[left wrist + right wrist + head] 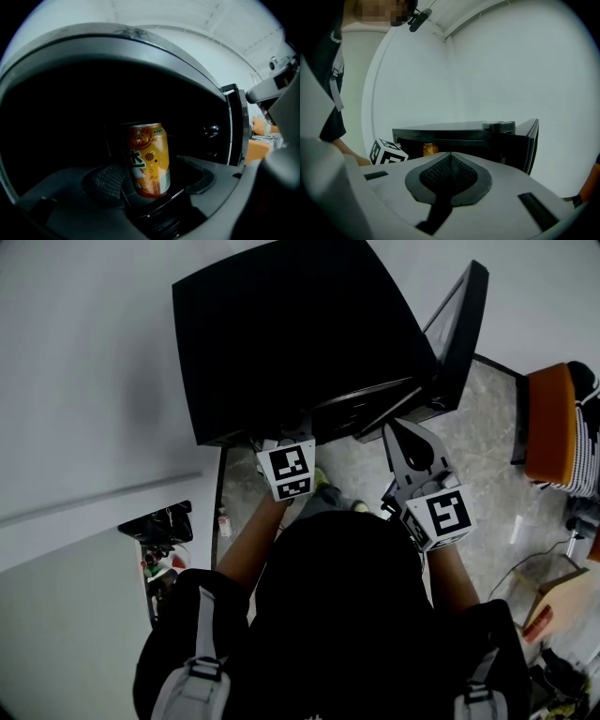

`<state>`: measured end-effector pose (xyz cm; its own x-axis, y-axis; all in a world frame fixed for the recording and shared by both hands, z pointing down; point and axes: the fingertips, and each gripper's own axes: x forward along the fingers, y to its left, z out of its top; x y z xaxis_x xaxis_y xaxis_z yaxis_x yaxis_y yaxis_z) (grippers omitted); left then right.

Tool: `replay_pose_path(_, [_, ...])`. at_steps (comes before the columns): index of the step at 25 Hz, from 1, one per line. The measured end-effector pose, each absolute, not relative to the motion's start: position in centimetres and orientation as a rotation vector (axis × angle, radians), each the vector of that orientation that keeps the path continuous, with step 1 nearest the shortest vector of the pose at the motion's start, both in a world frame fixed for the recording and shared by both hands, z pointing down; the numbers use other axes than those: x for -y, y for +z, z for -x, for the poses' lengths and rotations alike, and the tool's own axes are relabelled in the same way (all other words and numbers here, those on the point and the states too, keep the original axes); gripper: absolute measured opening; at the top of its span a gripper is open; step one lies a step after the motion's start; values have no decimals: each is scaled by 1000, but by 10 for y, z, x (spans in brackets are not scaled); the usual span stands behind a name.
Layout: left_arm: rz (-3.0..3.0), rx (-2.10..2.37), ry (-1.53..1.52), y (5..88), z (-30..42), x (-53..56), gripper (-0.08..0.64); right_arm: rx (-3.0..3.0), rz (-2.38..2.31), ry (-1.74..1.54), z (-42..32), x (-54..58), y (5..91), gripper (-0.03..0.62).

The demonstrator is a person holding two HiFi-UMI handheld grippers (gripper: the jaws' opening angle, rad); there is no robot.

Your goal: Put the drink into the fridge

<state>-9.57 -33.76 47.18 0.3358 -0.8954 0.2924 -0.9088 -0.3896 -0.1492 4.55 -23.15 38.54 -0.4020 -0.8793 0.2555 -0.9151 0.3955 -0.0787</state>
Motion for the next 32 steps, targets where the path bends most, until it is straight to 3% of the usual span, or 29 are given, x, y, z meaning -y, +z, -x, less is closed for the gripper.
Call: replay_pose_path(32, [-2527,1800,397,412,80,193,304,2541,-1545,242,-102,145,362,12])
